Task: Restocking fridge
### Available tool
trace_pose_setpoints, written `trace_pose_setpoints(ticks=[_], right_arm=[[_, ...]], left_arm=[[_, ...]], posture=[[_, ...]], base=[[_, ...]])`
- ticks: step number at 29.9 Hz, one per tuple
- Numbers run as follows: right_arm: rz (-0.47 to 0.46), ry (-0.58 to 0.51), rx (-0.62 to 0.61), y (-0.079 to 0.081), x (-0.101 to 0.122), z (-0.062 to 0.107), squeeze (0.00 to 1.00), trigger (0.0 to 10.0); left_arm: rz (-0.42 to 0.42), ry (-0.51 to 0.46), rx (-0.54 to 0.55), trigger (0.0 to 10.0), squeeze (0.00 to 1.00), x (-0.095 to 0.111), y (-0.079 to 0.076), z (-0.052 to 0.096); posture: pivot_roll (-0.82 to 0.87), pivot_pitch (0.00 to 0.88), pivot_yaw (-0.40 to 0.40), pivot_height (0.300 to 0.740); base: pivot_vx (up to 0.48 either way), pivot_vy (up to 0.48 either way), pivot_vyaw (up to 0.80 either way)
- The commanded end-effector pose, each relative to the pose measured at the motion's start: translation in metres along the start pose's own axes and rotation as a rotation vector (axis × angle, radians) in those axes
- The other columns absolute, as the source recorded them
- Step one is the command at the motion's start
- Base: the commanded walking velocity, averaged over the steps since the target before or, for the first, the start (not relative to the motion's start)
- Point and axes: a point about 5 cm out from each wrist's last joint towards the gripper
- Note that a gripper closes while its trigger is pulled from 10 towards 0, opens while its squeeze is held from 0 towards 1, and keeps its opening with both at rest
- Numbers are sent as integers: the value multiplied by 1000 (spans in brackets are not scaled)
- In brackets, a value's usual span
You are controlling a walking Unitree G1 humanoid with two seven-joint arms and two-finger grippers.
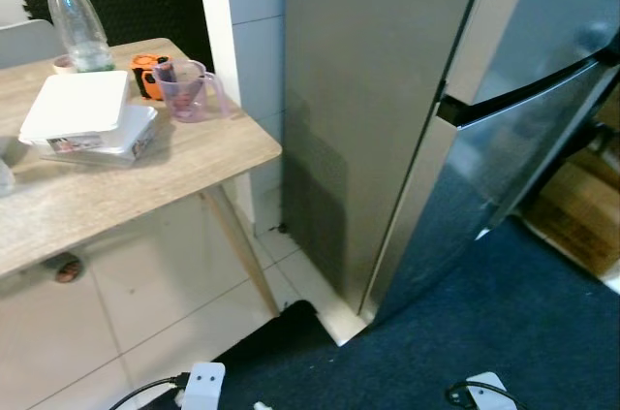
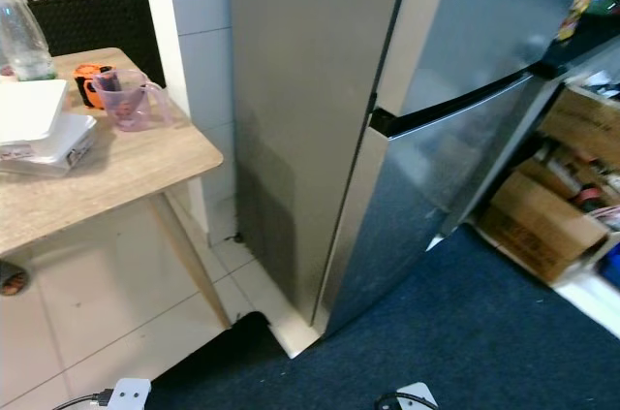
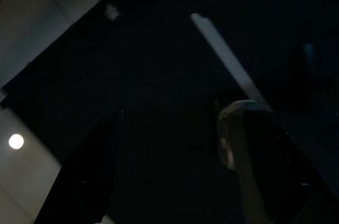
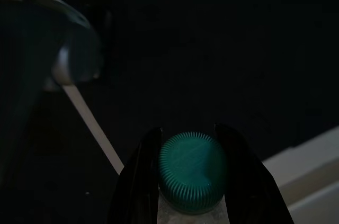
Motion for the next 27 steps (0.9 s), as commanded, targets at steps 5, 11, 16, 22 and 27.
trace_pose_setpoints(ticks=[5,11,16,22,27], right_arm=[[2,8,-20,-2,-1,0,0,10000],[8,10,-15,1,-4,0,0,10000],[13,14,-11,3,-6,0,0,10000],[14,15,-9,3,-7,0,0,10000],[15,15,-9,2,-6,0,0,10000]], left_arm=[[-3,12,-20,10000,0,-2,-1,0],[4,7,-22,10000,0,1,-3,-1],[2,6,-23,10000,0,2,-4,-1],[1,2,-26,10000,0,4,-5,-1],[-1,-2,-30,10000,0,5,-6,-1]], posture=[[-58,0,-43,740],[-58,0,-43,740],[-61,0,-43,740],[-62,0,-44,740],[-62,0,-43,740]], base=[[0,-281,0],[0,-467,0],[0,-449,0],[0,-401,0],[0,-352,0]])
Point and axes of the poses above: a point about 5 cm out from each wrist's last joint towards the gripper, its own z axis pointing back from the gripper into the wrist, its own x axis along the axis of the wrist's last joint, y = z × x, and after that the axes turned 1 degree about z, right-handed
